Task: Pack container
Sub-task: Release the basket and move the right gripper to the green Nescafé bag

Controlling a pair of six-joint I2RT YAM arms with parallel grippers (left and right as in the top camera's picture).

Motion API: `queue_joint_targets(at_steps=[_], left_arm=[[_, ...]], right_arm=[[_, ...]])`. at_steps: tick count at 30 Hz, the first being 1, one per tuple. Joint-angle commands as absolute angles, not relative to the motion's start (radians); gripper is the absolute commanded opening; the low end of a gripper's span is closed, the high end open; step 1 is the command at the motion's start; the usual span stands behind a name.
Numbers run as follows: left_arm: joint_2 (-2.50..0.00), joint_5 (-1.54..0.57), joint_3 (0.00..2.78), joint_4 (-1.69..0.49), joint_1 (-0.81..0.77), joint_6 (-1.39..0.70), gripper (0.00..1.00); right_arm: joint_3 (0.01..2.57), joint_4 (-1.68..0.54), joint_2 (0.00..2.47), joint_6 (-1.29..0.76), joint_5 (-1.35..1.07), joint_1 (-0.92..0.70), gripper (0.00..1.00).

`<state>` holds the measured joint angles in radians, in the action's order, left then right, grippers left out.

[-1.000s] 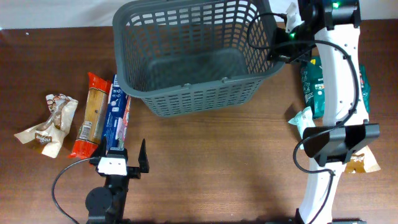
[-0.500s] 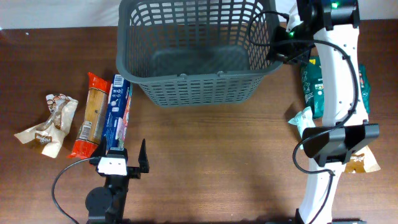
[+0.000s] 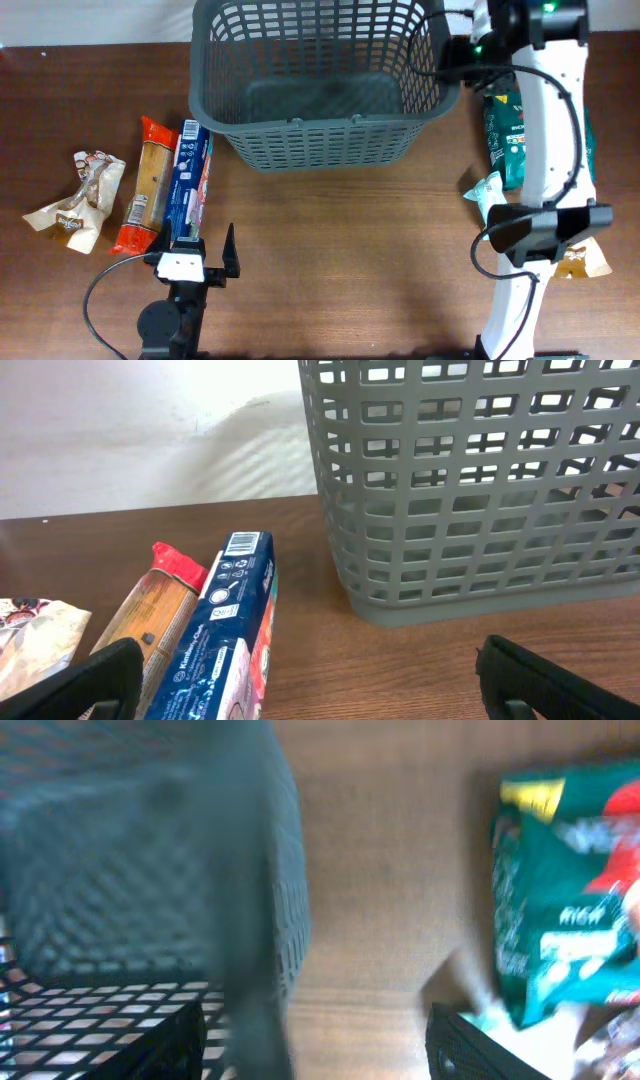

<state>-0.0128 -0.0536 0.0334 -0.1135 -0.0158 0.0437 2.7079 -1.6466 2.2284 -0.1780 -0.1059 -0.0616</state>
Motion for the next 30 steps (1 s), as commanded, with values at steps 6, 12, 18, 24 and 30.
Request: queue_joint_targets(at_steps=[6, 12, 18, 24, 30], left_arm=[[-0.006, -0.064, 0.027, -0.113, -0.019, 0.038, 0.99], [-0.006, -0.064, 0.027, -0.113, -0.019, 0.038, 0.99], [-0.006, -0.064, 0.027, -0.113, -0.019, 0.038, 0.99], [-0.006, -0.064, 0.027, -0.113, -0.019, 0.038, 0.99], [-0.006, -0.064, 0.027, -0.113, -0.019, 0.038, 0.99]], right_arm=[[2.975, -1.662, 1.987, -0.059, -0.076, -0.049, 0.7], [2.938, -1.684, 1.925, -0.119, 0.046, 0.118, 0.65], [2.651, -1.613, 1.973, -0.128, 0.045, 0.353, 0.79], [2.32, -1.376, 2.033, 0.096, -0.087, 0.451, 1.0], [2.131, -1.154, 2.09, 0.332, -0.101, 0.472, 0.99]])
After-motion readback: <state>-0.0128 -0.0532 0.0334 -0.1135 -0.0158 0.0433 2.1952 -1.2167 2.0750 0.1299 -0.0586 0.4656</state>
